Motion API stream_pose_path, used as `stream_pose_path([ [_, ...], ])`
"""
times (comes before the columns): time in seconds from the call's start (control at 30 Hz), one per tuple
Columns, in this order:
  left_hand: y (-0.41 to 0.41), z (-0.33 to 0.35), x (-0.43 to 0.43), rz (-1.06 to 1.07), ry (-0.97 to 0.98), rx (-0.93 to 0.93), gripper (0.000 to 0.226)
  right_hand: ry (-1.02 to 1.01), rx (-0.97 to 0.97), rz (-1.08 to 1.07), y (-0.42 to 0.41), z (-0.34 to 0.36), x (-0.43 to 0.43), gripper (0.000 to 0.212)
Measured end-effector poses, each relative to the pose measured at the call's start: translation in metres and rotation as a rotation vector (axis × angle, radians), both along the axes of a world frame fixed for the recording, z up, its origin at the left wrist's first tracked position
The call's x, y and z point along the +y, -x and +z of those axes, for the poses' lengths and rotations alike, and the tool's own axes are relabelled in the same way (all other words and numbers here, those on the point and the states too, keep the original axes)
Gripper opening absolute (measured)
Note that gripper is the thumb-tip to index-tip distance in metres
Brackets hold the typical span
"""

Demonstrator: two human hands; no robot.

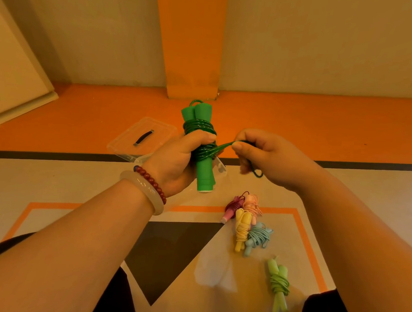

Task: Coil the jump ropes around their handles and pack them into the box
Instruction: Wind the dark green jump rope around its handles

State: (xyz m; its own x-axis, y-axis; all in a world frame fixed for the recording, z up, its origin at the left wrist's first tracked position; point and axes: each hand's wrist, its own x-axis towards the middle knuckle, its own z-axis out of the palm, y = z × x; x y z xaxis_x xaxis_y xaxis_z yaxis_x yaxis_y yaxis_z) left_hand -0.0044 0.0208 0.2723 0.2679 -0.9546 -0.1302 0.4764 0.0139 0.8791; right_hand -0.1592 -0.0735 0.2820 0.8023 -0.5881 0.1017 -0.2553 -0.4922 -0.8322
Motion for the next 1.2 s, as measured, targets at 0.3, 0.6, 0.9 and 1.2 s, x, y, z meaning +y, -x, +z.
stream_pose_path([
  [0.3,-0.009,-0.003,0.0,0.016,0.034,0.003,0.032,0.007,-0.053,-0.108,-0.009,-0.001,0.007,0.02],
  [0.6,0.005,-0.002,0.002,0.037,-0.054,-0.022,0.019,0.018,-0.022,-0.052,-0.017,-0.002,0.02,0.017],
  [0.9,0.019,-0.001,0.004,0.191,-0.059,-0.31,0.016,-0.048,0.041,0.001,-0.01,0.012,0.012,0.008],
  [1.2,0.01,-0.001,0.003,0.171,-0.049,-0.268,0.022,-0.515,-0.432,-0.359,-0.005,0.017,0.003,0.01],
])
